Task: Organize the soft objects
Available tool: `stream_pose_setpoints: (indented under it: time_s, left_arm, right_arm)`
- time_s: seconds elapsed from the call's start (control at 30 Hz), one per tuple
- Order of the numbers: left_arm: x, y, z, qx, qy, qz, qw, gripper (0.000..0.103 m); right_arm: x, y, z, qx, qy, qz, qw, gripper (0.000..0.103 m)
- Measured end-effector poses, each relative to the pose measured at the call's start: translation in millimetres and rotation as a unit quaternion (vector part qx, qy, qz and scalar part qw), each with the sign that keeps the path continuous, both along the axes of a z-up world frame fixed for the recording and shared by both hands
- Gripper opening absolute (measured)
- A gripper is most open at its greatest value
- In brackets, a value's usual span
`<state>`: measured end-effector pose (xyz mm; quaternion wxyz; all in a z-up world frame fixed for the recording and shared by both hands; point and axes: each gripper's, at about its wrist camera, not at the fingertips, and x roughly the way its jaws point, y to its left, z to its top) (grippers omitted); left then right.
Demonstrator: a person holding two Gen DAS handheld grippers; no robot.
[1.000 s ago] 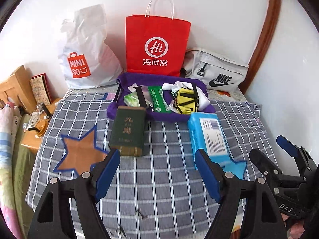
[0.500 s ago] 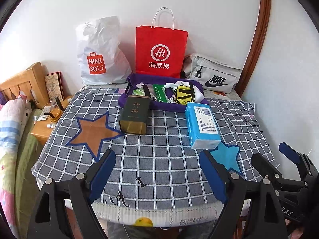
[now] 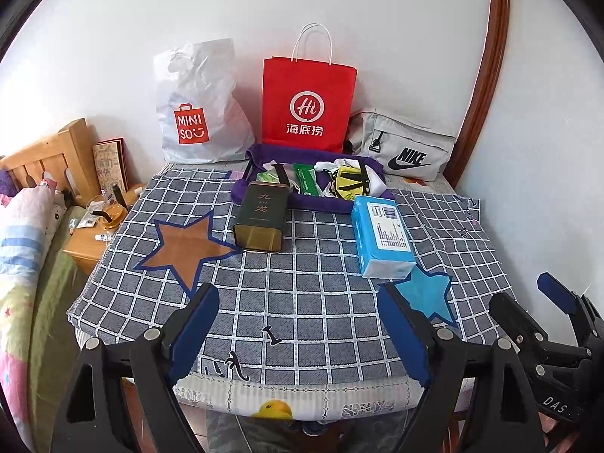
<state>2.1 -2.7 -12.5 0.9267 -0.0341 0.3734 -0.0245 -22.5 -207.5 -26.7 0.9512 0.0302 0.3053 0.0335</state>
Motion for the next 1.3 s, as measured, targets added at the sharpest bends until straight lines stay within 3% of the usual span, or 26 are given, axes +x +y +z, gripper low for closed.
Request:
stream_pose_setpoints:
  time_s: [1.3]
  left_arm:
    - [-9.9, -1.9, 1.6, -0.002, -0.002, -0.005, 1.0000, 0.085]
  right_arm:
    - [-15.4, -3.2, 8.5, 0.006, -0.016, -0.001, 1.000, 0.102]
